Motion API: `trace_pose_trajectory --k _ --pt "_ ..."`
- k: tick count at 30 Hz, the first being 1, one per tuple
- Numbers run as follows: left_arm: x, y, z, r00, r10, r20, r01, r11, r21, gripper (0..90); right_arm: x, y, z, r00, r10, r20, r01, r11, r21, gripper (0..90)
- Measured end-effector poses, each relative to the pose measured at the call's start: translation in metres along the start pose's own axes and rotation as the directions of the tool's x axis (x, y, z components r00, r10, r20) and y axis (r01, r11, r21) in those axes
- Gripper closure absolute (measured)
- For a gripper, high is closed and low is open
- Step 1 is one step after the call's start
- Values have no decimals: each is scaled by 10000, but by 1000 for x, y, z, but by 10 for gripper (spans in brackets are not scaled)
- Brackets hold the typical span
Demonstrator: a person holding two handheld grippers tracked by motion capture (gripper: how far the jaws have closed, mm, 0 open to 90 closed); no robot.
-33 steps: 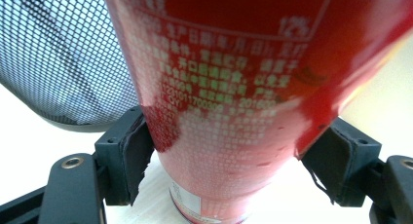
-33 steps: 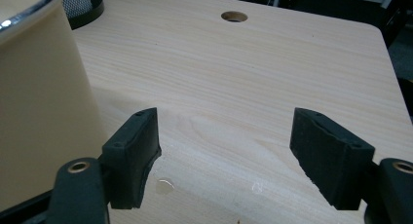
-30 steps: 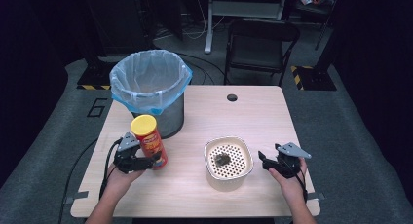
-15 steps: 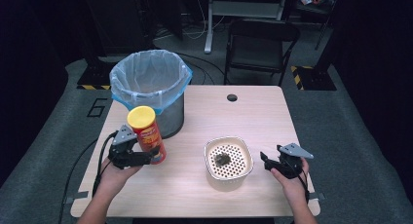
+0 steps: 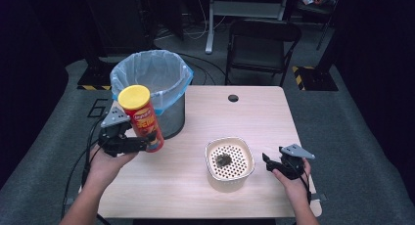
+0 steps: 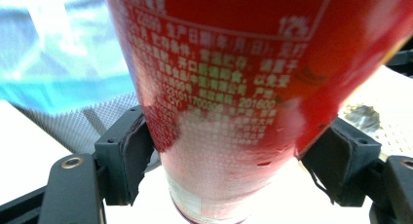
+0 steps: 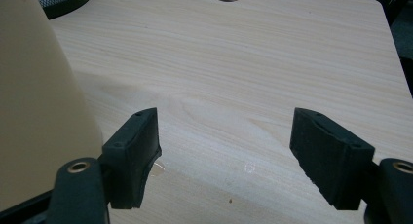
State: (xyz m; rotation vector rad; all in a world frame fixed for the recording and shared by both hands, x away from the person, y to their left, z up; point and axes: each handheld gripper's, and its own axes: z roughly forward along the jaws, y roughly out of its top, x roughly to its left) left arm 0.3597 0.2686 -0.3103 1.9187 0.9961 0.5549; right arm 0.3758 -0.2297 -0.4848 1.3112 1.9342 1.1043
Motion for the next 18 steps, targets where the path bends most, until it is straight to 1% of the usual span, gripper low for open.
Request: trace_pose_trajectory --k 1,2,3,4,5,6,7,8,9,10,11,12,13,14,15,16,17,18 --pt "0 3 -2 10000 68 -2 -68 10000 9 240 0 0 0 10000 9 -4 -9 10000 34 258" --pt "2 8 -5 9996 269 24 -269 9996 116 240 0 0 0 10000 31 4 -31 10000 44 258" --pt "3 13 -8 9995 287 107 -289 9995 134 240 0 -1 1 10000 33 11 -33 10000 64 257" --pt "5 23 -15 9995 273 138 -275 9995 125 241 0 -1 1 10000 58 6 -58 9999 87 258" --pt "6 28 -18 9991 387 155 -389 9991 138 240 -1 -2 2 10000 25 -22 -25 9999 147 258" --pt "6 28 -18 9991 387 155 -389 9991 138 240 -1 -2 2 10000 25 -22 -25 9999 147 258" --pt "8 39 -25 9987 510 91 -511 9986 126 240 -1 -2 2 10000 64 -37 -64 9998 175 257" --pt "8 39 -25 9987 510 91 -511 9986 126 241 -1 -2 2 10000 64 -37 -64 9998 175 257" --pt "10 51 -31 9982 583 133 -584 9983 60 240 -1 -3 3 10000 40 -18 -40 9998 198 257" --pt "12 57 -33 9980 597 203 -598 9982 48 240 -1 -3 3 10000 26 -41 -25 9997 258 258" --pt "13 63 -34 9980 609 186 -609 9981 -16 240 -1 -3 4 10000 15 -35 -14 9996 271 258" --pt "13 63 -34 9980 609 186 -609 9981 -16 241 -1 -3 4 10000 15 -35 -14 9996 271 258" --pt "16 74 -37 9975 643 279 -642 9979 -37 240 -1 -3 4 10000 9 -35 -8 9996 293 258" --pt "18 78 -37 9973 669 313 -668 9978 -48 240 0 -3 4 10000 -11 -50 12 9996 283 258" --pt "20 84 -38 9971 590 475 -585 9982 -115 240 0 -2 4 10000 -7 -38 8 9996 280 258" --pt "20 84 -38 9971 590 475 -585 9982 -115 240 0 -2 4 10000 -7 -38 8 9996 280 258" --pt "26 94 -38 9965 475 689 -459 9986 -258 240 0 -2 3 10000 45 -23 -44 9995 303 258" --pt "26 94 -38 9965 475 689 -459 9986 -258 240 0 -2 3 10000 45 -23 -44 9995 303 258"
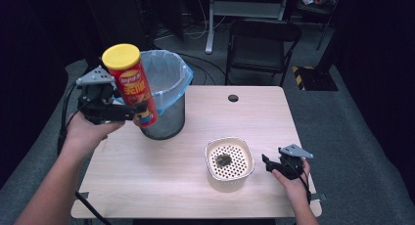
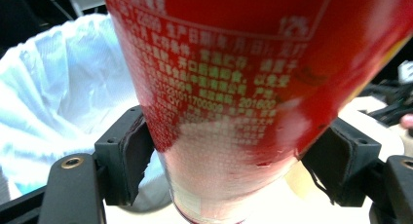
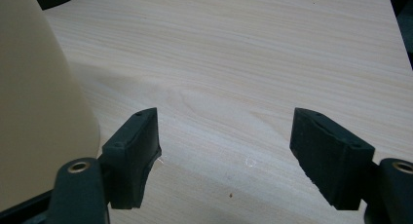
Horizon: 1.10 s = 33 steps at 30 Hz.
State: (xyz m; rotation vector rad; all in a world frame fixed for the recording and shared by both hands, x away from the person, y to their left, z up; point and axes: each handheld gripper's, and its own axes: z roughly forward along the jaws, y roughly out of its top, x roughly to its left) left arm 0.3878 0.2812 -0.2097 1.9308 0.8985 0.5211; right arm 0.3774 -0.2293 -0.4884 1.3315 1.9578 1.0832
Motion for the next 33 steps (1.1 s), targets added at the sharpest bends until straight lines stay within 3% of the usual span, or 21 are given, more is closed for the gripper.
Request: trace_pose_trajectory --k 8,14,16,22,28,29,33 --pt "13 33 8 9993 68 -363 -72 9999 -111 240 -1 -1 1 10000 38 -23 -38 10000 67 258" --pt "22 53 25 9975 33 -700 -36 10000 -41 240 -2 0 0 10000 52 -31 -52 10000 26 258" --pt "31 58 35 9964 -96 -848 85 9999 -124 240 -2 0 0 10000 57 -32 -57 10000 28 258" --pt "45 55 54 9940 -261 -1066 261 9997 -17 240 -3 0 -1 10000 -11 -28 11 10000 -31 258" --pt "63 40 72 9916 -745 -1060 735 9972 -134 239 -4 0 -1 10000 15 -56 -15 10000 -45 257" --pt "68 34 78 9880 -914 -1243 905 9958 -129 239 -3 0 -1 10000 6 -86 -6 10000 -55 258" --pt "77 24 88 9853 -1132 -1282 1131 9936 -83 238 -2 0 0 9999 -105 -120 105 9999 15 257"
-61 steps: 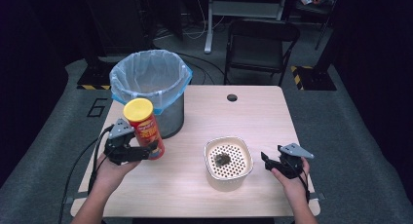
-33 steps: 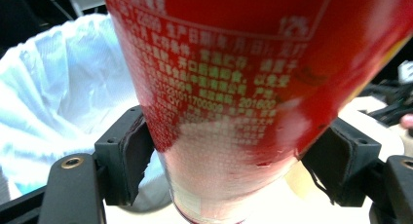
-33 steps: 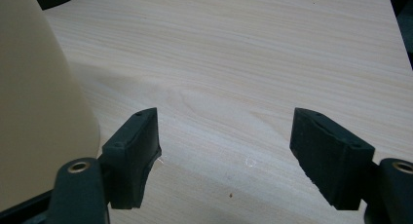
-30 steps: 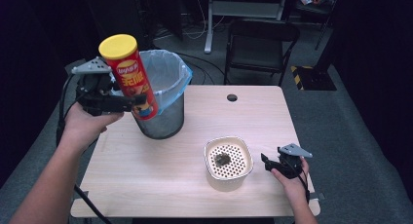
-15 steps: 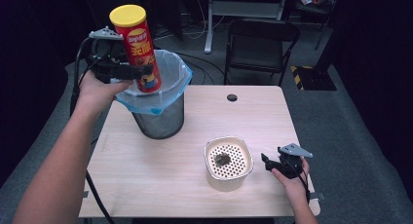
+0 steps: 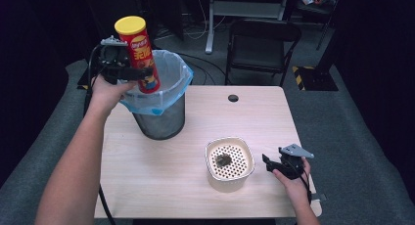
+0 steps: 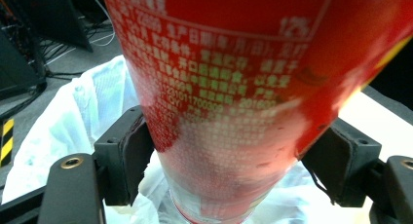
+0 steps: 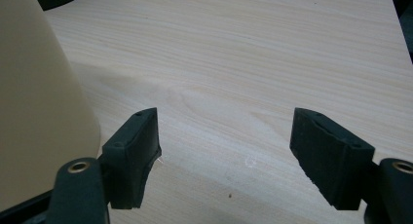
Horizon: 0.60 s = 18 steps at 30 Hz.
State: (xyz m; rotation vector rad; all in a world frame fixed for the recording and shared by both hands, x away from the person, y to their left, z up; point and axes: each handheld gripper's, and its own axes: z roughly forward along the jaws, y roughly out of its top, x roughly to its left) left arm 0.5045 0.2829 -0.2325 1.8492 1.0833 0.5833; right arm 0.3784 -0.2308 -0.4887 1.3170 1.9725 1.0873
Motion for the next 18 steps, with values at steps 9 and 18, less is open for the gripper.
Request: trace_pose_trajectory --k 9,18 --pt "11 -13 17 9974 85 -711 -45 9984 567 163 3 0 1 10000 -39 -46 39 10000 51 258" --pt "22 -28 4 9940 -387 -1028 438 9979 473 123 4 1 1 9998 -116 -168 116 9999 -21 258"
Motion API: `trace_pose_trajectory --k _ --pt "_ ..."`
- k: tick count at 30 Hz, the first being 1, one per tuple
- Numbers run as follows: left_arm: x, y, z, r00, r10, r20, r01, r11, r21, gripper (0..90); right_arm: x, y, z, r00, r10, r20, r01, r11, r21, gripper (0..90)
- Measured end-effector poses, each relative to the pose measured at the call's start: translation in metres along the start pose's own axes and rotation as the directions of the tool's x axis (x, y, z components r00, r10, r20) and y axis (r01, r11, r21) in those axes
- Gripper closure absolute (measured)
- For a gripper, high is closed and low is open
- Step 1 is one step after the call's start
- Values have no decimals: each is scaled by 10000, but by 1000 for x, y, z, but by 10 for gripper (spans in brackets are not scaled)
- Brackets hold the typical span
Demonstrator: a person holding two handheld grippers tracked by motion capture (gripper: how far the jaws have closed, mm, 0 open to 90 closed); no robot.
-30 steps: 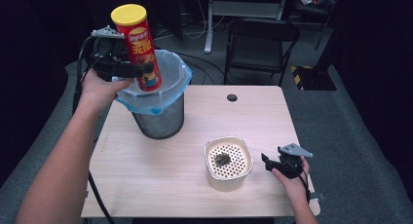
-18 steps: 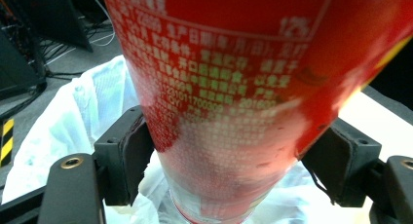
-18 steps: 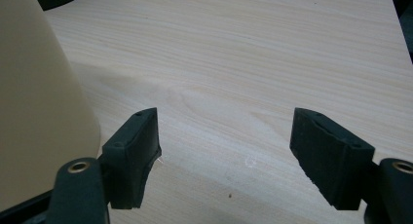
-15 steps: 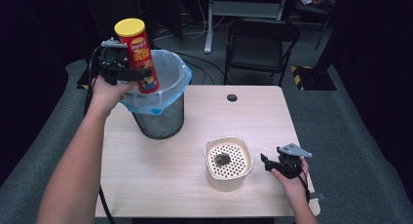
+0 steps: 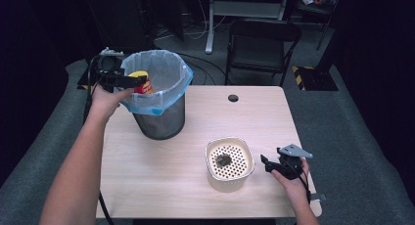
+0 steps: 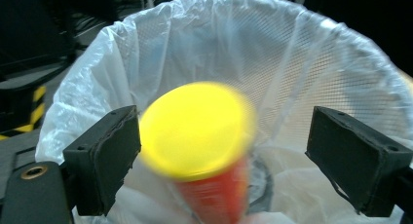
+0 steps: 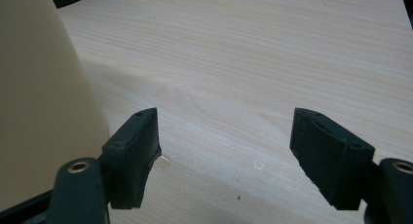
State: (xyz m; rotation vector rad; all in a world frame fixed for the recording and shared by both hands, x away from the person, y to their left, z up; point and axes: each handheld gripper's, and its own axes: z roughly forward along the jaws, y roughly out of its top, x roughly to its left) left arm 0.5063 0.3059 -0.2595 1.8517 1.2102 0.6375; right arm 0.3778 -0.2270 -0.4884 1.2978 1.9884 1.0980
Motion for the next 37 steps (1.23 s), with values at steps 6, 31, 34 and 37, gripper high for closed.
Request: trace_pose_trajectory --k 6,31,34,37 --pt "-8 -4 -16 9972 224 713 -217 9997 -119 142 2 1 0 10000 -2 -54 2 10000 -39 257" --pt "-34 -74 -57 9685 872 2335 -789 9959 -444 202 3 0 0 10000 -54 -4 54 10000 -24 257" --pt "-34 -90 -53 9660 829 2450 -746 9963 -428 192 2 0 0 9999 -126 73 126 9999 -4 257" --pt "-33 -100 -51 9643 807 2523 -707 9963 -484 185 1 -1 1 9998 -162 102 162 9999 0 256"
